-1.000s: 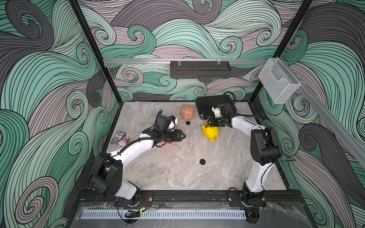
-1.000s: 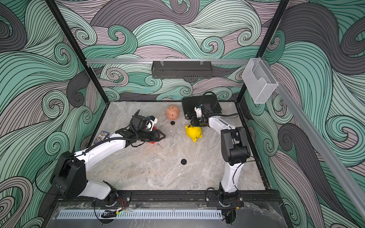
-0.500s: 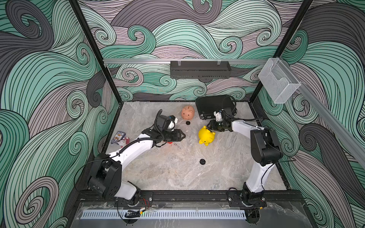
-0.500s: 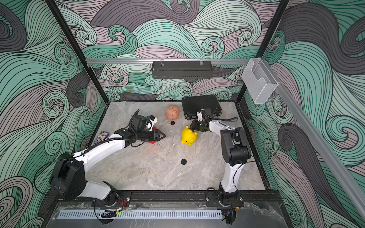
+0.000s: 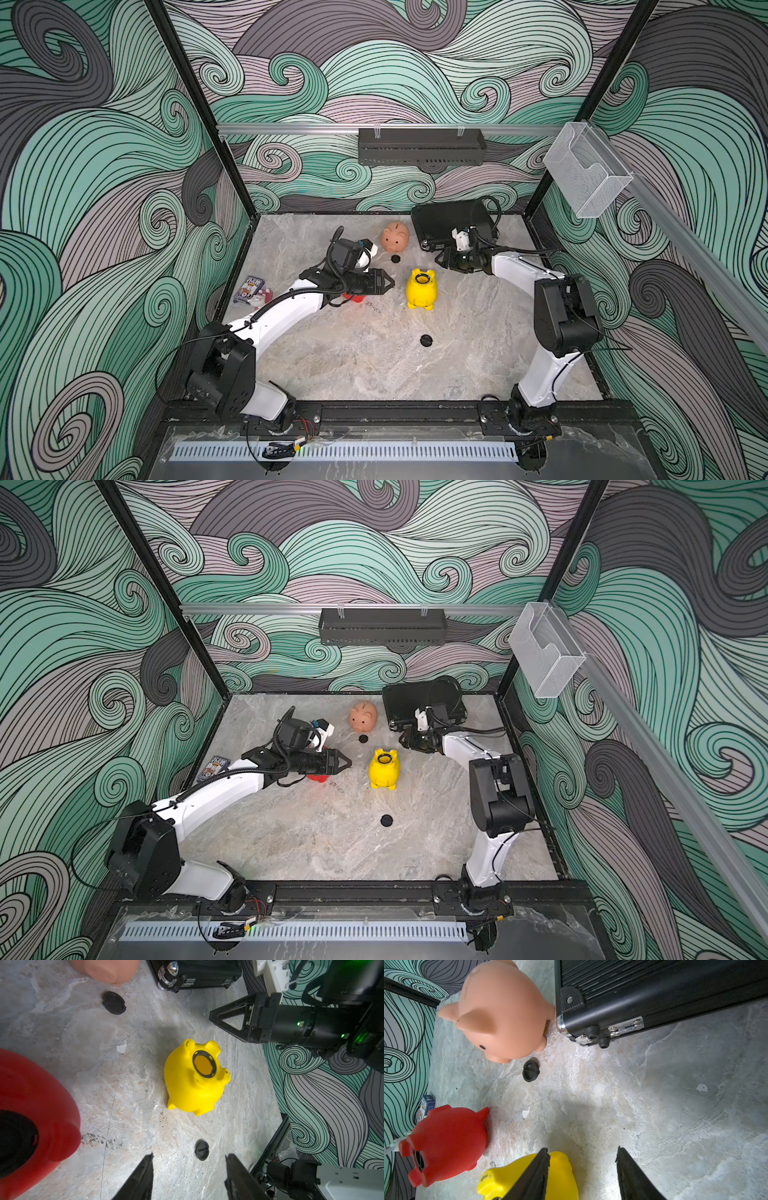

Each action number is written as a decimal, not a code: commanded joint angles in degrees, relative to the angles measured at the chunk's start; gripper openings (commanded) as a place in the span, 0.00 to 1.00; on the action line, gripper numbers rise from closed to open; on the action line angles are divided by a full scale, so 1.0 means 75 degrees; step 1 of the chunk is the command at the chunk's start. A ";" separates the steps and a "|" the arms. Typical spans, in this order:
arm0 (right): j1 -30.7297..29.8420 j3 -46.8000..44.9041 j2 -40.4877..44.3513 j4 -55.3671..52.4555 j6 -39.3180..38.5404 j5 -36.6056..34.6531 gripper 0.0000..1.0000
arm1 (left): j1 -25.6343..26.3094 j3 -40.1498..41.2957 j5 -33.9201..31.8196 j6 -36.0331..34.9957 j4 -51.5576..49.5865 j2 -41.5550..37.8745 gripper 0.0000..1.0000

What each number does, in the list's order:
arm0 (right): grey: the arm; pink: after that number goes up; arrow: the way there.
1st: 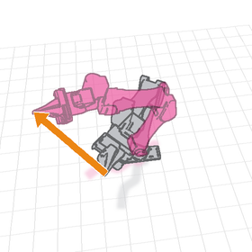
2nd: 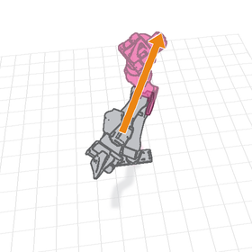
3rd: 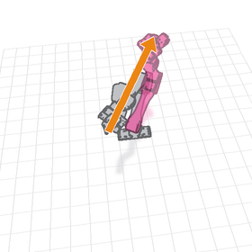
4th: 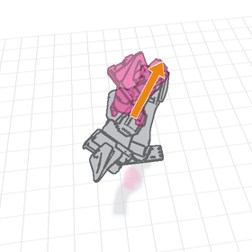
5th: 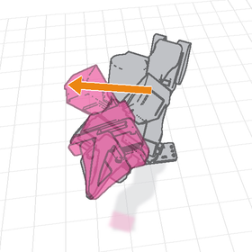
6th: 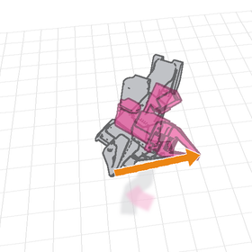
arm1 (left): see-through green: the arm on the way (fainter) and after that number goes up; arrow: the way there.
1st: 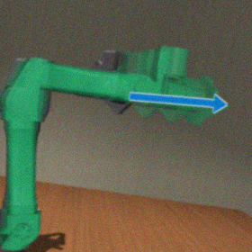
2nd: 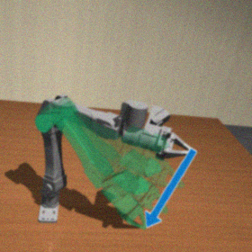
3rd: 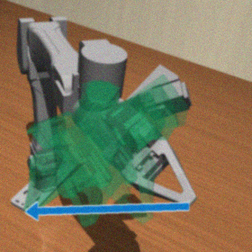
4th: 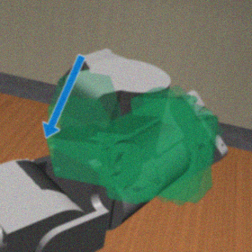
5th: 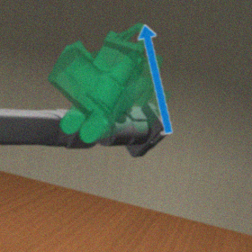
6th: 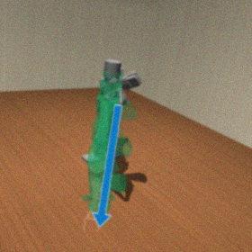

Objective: Close piggy banks
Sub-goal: Turn over the piggy bank at the center of the board, then adjust the piggy bank at the center of the board.

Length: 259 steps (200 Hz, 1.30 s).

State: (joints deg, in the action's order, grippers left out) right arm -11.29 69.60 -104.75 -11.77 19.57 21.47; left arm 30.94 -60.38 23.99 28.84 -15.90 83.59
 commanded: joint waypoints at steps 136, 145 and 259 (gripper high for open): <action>-0.0139 -0.0056 0.1051 0.0008 -0.1376 0.1247 0.61 | 0.1403 -0.0466 -0.0310 -0.0140 -0.0139 0.1079 0.55; -0.0216 0.0013 0.0937 -0.0060 -0.1526 0.1273 0.61 | 0.1493 -0.0469 -0.0449 -0.0132 -0.0150 0.1143 0.55; -0.1056 0.0641 -0.0051 -0.1007 -0.3136 0.0819 0.72 | 0.1989 -0.0809 -0.1393 0.0339 0.0431 0.2546 0.59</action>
State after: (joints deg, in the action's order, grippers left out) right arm -18.44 72.88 -103.77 -16.97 -0.12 28.95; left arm 45.36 -63.75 15.03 30.76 -14.79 101.82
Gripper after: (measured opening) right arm 0.715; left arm 0.588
